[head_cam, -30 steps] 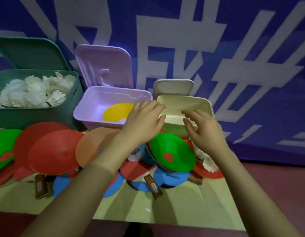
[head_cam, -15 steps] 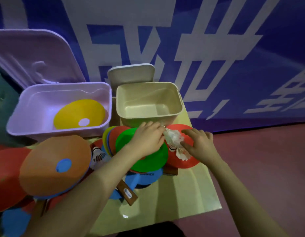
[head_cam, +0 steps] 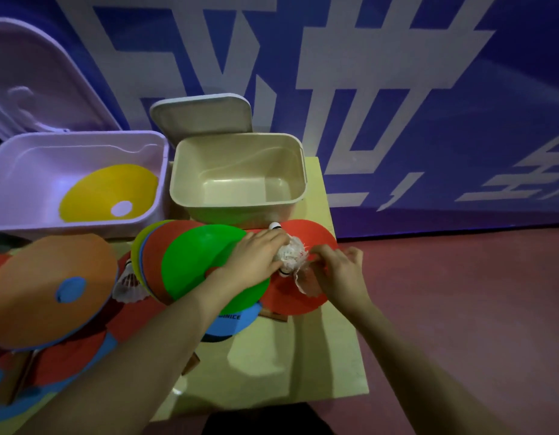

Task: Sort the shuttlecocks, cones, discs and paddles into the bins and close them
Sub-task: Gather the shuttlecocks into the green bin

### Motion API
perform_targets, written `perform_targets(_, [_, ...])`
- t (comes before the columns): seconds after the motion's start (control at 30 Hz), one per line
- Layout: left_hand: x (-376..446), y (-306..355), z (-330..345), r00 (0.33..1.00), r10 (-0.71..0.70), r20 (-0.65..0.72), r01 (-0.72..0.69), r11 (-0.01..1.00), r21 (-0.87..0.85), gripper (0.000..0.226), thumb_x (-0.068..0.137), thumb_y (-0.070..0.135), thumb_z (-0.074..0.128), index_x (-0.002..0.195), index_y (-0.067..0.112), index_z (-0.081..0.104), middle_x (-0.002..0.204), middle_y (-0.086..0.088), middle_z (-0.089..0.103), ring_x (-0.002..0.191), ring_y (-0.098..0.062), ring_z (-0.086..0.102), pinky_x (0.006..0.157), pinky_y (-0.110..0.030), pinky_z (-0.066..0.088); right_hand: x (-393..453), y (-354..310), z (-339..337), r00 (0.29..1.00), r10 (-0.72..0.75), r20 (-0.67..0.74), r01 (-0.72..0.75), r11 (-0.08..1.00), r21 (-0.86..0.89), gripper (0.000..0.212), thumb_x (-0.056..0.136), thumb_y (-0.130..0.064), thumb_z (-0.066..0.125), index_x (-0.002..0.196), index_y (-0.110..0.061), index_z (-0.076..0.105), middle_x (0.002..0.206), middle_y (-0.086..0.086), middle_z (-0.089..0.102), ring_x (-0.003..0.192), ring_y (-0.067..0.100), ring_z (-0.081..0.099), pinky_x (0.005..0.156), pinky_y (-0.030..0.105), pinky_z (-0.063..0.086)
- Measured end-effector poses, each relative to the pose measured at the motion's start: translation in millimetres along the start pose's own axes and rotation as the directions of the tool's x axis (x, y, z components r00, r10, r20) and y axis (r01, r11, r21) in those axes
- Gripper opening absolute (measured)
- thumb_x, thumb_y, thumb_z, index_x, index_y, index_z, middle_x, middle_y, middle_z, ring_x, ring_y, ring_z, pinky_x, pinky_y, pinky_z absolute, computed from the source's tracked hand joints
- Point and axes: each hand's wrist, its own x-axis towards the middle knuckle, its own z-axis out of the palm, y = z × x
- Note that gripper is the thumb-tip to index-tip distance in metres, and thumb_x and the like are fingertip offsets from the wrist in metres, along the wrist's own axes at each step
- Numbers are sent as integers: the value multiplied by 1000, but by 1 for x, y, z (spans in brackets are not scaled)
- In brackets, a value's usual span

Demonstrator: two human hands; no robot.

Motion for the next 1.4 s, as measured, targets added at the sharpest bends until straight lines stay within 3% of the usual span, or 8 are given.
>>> perform_targets(0.1, [-5, -7, 1, 999, -34, -9, 34, 999, 24, 38, 87, 31, 61, 122, 20, 50, 121, 3, 52, 115, -17, 46, 97, -30, 31, 0, 5, -5, 998, -40, -45, 41, 998, 38, 24, 82, -29, 46, 85, -18, 67, 76, -3, 68, 68, 14, 59, 72, 26, 17])
perform_targets(0.23, [-14, -8, 9, 997, -71, -23, 72, 997, 24, 34, 87, 31, 60, 118, 18, 54, 121, 0, 50, 109, -21, 49, 96, -32, 34, 3, 10, -1, 997, -72, 10, 71, 996, 56, 23, 77, -13, 59, 98, -18, 68, 74, -5, 64, 70, 15, 57, 73, 29, 19])
perform_targets(0.3, [-15, -5, 9, 996, -81, -46, 80, 997, -17, 32, 86, 31, 62, 114, 16, 59, 119, 2, 55, 105, -21, 54, 94, -34, 38, 7, 9, 4, 992, -118, 52, 117, 993, 11, 26, 80, -19, 57, 104, -22, 68, 73, -8, 60, 71, 18, 56, 78, 32, 19])
perform_targets(0.4, [-15, -3, 2, 988, -82, -130, 76, 996, -57, 31, 84, 34, 65, 111, 17, 64, 115, 3, 61, 105, -19, 57, 96, -36, 40, 14, 5, 7, 982, -191, 16, 191, 981, -19, 26, 84, -32, 49, 98, -25, 70, 75, -10, 61, 73, 16, 56, 81, 32, 19])
perform_targets(0.63, [-38, 3, -46, 889, -4, -458, -16, 999, -39, 33, 82, 39, 55, 98, 13, 68, 110, -4, 63, 104, -21, 56, 91, -31, 40, 35, -28, -25, 935, -303, -182, 329, 935, 131, 18, 89, -31, 52, 92, -22, 68, 86, -9, 61, 86, 8, 48, 81, 32, 18])
perform_targets(0.83, [-75, -22, -107, 768, 21, -640, 7, 999, 40, 26, 81, 33, 63, 93, 10, 67, 107, -10, 62, 110, -23, 55, 93, -33, 39, 65, -101, -49, 882, -406, -239, 456, 863, 218, 16, 90, -28, 54, 95, -22, 68, 93, -9, 60, 91, 7, 50, 89, 29, 18])
perform_targets(1.17, [-176, -117, -196, 633, 49, -773, 154, 970, 187, 25, 78, 28, 68, 93, 8, 66, 100, -10, 61, 91, -24, 56, 82, -33, 40, 108, -265, -7, 730, -574, -370, 672, 700, 240, 9, 86, -7, 64, 94, -7, 68, 89, 7, 60, 82, 28, 55, 71, 45, 44])
perform_targets(1.4, [-254, -224, -248, 640, 57, -766, 137, 973, 186, 30, 77, 31, 68, 99, 10, 63, 101, -9, 61, 98, -20, 55, 84, -31, 37, 123, -393, 50, 728, -559, -396, 673, 694, 257, 10, 84, -1, 64, 93, -2, 68, 87, 11, 61, 83, 24, 55, 74, 39, 45])
